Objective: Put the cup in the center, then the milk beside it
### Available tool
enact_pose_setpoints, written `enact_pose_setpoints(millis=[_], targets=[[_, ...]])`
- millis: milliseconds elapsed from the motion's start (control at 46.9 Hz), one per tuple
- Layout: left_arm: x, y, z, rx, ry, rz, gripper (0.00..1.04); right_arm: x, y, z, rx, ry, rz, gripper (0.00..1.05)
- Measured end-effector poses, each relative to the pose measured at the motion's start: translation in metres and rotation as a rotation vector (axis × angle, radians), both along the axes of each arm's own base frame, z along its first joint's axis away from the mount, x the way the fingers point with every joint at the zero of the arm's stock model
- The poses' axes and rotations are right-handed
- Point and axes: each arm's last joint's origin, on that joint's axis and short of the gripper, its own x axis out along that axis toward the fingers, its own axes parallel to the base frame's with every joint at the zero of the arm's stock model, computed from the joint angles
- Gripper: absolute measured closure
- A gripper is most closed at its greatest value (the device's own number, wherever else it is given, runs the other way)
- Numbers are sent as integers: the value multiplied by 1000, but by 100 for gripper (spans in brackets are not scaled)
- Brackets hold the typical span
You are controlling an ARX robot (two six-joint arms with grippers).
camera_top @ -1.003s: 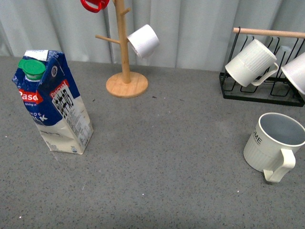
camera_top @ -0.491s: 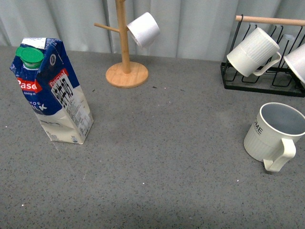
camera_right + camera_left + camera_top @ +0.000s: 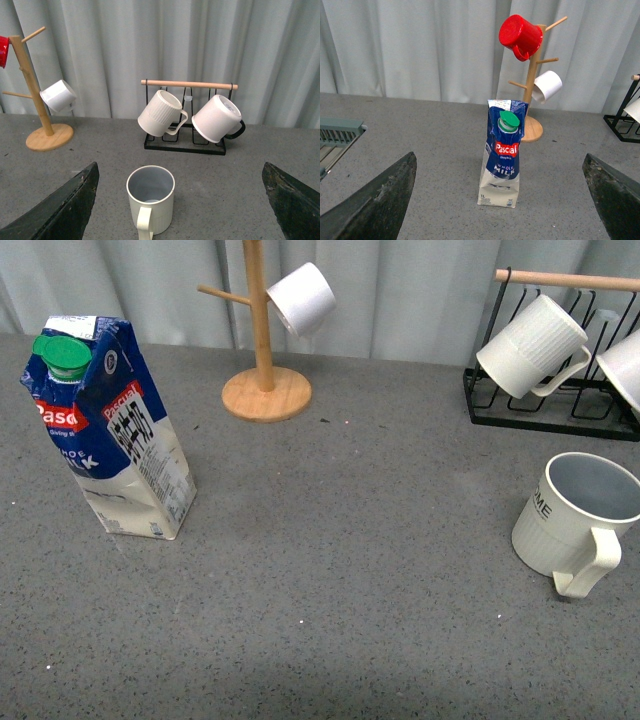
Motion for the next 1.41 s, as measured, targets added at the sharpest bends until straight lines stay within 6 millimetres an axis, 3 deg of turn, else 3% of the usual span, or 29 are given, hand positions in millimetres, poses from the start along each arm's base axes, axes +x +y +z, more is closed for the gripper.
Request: enact_pose_setpoints(millis=[1409], targets=[[0, 0, 0, 0, 0, 0, 7, 0, 0, 0, 0, 0, 0, 9]])
